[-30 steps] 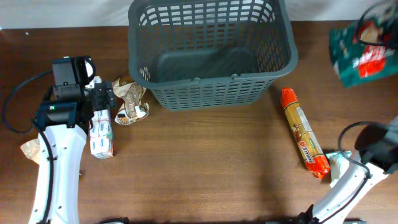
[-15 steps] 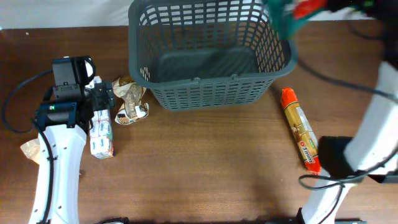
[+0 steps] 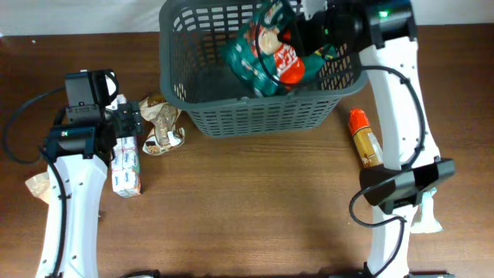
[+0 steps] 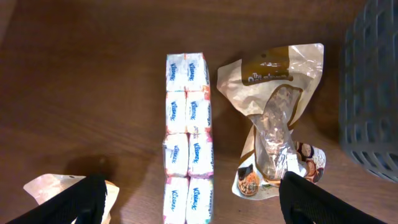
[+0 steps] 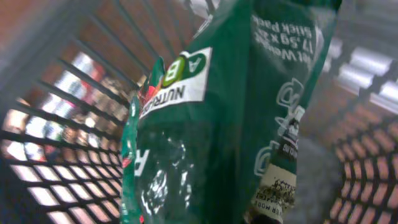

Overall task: Pack container
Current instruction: 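Lift the pouch and drop it into the grey basket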

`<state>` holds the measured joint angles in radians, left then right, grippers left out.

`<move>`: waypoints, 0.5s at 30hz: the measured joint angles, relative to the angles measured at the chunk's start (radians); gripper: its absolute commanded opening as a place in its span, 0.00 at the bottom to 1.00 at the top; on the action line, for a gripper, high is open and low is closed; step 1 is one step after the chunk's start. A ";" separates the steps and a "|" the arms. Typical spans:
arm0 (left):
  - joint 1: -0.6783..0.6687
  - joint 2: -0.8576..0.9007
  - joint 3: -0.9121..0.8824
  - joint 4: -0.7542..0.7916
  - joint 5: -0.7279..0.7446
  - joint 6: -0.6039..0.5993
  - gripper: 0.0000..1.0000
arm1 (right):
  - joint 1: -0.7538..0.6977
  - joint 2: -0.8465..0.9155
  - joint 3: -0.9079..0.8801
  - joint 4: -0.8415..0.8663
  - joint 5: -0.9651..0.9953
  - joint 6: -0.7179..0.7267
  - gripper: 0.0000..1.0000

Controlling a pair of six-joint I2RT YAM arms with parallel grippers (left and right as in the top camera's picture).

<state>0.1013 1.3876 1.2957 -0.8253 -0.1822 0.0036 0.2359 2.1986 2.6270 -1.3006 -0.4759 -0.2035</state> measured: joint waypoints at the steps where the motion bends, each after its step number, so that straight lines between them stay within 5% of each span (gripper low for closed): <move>1: 0.000 0.000 0.000 0.001 0.000 0.003 0.83 | 0.000 0.000 -0.032 0.000 0.015 -0.005 0.04; 8: 0.000 0.000 0.000 0.000 0.011 0.024 0.83 | -0.002 0.000 -0.201 0.000 0.114 -0.015 0.08; 10: 0.000 0.000 0.000 0.000 0.016 0.031 0.83 | -0.002 0.000 -0.232 0.000 0.139 -0.018 0.75; 11: 0.000 0.000 0.000 0.000 0.017 0.032 0.83 | -0.002 0.000 -0.243 -0.001 0.147 -0.016 0.99; 15: 0.000 0.000 0.000 0.000 0.019 0.035 0.83 | -0.001 -0.003 -0.238 0.005 0.145 -0.017 0.99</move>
<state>0.1013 1.3876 1.2957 -0.8249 -0.1635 0.0391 0.2348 2.1956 2.3894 -1.2953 -0.3305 -0.2207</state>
